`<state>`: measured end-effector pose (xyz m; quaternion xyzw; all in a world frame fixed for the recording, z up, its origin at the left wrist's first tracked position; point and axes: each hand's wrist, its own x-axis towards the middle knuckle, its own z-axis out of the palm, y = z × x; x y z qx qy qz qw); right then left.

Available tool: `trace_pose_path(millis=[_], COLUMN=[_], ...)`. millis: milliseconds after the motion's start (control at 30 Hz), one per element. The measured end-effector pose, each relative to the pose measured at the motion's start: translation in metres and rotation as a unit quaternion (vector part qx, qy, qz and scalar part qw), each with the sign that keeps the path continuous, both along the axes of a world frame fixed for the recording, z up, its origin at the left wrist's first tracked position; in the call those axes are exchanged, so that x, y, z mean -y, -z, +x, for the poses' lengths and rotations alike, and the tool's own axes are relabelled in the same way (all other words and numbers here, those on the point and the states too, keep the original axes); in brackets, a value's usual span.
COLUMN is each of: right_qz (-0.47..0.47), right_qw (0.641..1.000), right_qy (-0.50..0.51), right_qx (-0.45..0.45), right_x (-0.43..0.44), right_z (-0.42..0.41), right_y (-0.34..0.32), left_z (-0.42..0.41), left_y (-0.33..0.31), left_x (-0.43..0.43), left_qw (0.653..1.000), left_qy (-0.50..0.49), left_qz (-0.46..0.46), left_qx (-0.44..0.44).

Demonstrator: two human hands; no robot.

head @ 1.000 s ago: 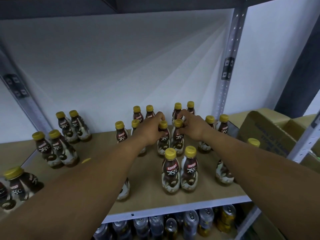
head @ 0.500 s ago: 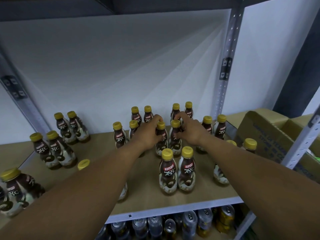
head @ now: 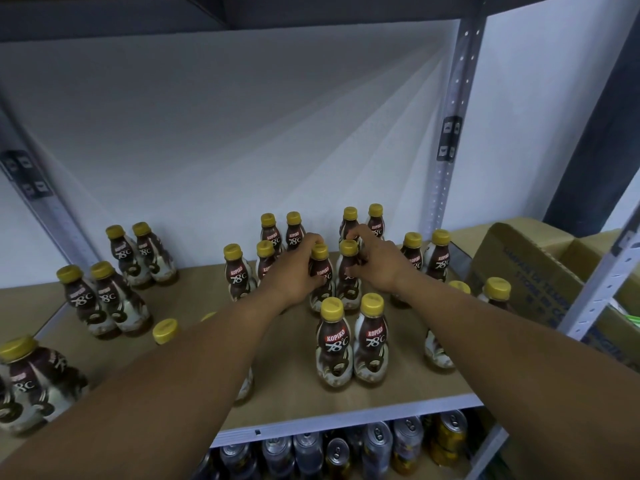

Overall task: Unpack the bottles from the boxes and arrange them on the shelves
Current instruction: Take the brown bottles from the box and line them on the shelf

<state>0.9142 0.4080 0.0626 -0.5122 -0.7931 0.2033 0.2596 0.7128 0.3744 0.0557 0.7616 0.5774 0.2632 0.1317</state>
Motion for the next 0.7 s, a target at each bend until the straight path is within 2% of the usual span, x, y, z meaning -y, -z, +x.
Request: trace_pose_path(millis=[700], right_qz=[-0.003], right_qw=[1.000], right_qy=[0.001], right_qx=[-0.014], right_x=[-0.0026], right_z=[0.0027], right_y=[0.0053], left_z=[0.0017], left_y=[0.0051], left_x=[0.0036], left_qw=[0.999], left_qy=[-0.001], left_qz=[0.024], left_qx=[0.028])
